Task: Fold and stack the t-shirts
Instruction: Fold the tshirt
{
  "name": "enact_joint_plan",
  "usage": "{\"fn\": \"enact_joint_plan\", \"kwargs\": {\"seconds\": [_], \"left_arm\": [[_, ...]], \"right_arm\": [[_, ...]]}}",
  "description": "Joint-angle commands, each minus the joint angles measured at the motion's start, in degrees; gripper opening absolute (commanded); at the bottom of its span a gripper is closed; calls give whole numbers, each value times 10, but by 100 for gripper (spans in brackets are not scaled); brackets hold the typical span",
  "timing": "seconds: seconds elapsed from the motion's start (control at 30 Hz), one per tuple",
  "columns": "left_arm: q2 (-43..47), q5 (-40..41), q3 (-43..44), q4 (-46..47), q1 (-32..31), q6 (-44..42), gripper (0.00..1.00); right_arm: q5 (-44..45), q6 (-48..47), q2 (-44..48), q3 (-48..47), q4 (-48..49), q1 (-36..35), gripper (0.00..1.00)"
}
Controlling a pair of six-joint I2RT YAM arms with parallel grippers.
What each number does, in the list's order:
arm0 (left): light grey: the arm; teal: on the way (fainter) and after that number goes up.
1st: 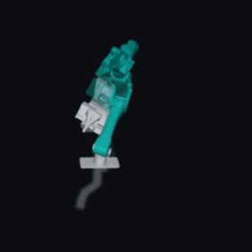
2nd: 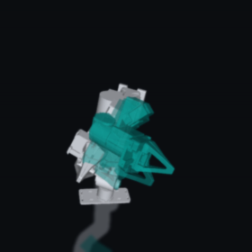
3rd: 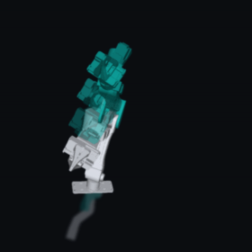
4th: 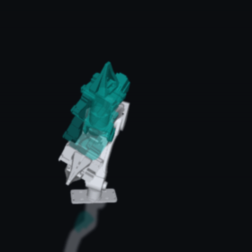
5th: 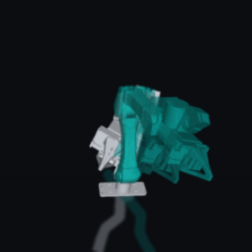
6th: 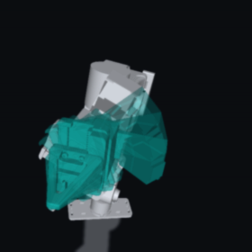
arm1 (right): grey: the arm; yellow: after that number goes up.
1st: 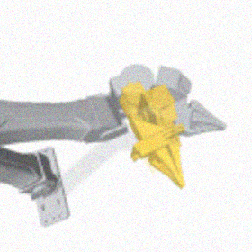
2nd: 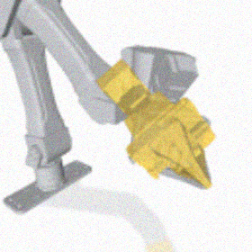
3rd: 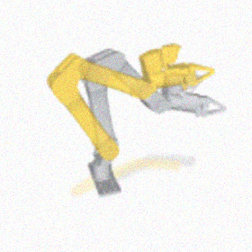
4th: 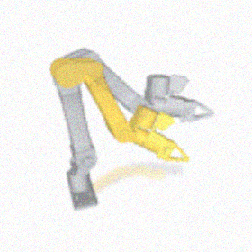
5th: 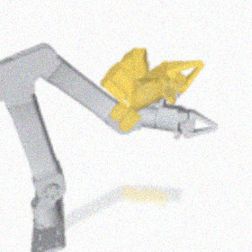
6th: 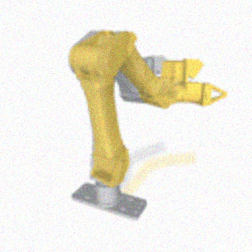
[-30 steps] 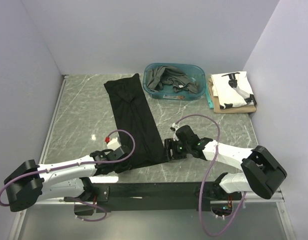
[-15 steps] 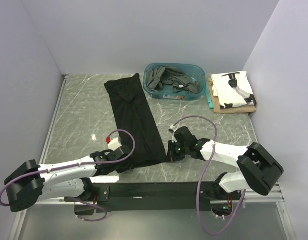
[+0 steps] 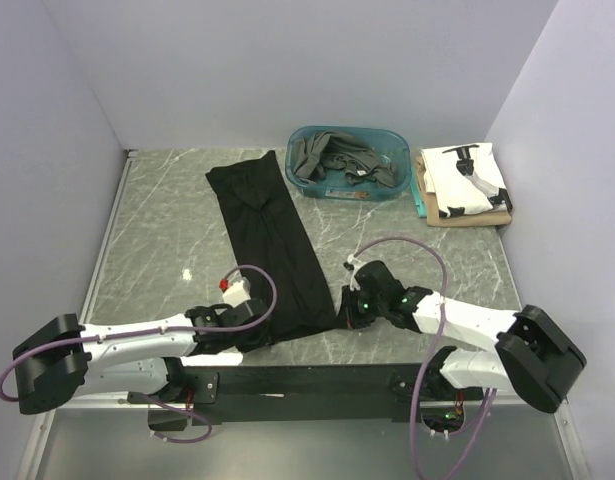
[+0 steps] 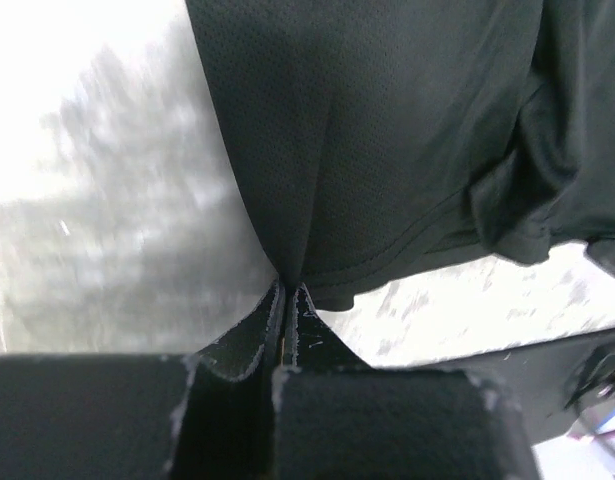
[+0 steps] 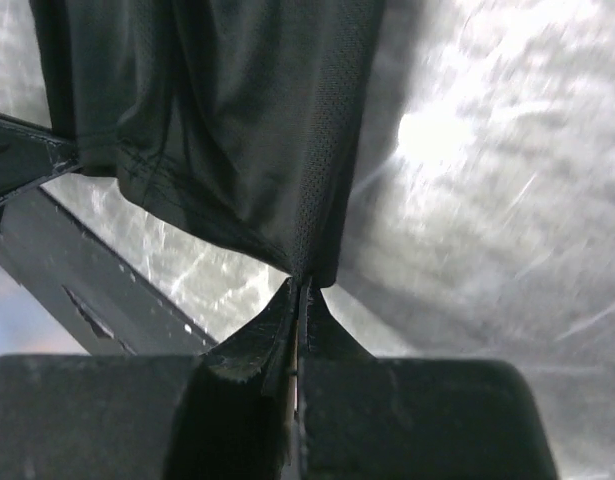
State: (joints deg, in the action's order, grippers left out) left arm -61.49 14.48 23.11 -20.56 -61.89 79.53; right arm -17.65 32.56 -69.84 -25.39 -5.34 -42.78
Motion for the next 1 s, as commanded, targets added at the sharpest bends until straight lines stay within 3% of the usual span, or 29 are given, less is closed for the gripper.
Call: {"fn": "enact_joint_plan", "kwargs": {"seconds": [0.0,0.23,0.47,0.87,0.97], "left_arm": [[-13,-6,24,-76,-42,30,1],[-40,5,66,-119,-80,52,1],[-33,120,148,-200,-78,86,1],[-35,165,213,-169,71,-2,1],[-39,134,221,-139,124,-46,1]], "right_arm": [[-5,14,44,17,-2,-19,0],[38,21,91,10,-35,-31,0],[81,-1,62,-74,-41,-30,0],[109,-43,-55,-260,-47,-13,0],[117,-55,-92,-315,-69,-5,0]]}}
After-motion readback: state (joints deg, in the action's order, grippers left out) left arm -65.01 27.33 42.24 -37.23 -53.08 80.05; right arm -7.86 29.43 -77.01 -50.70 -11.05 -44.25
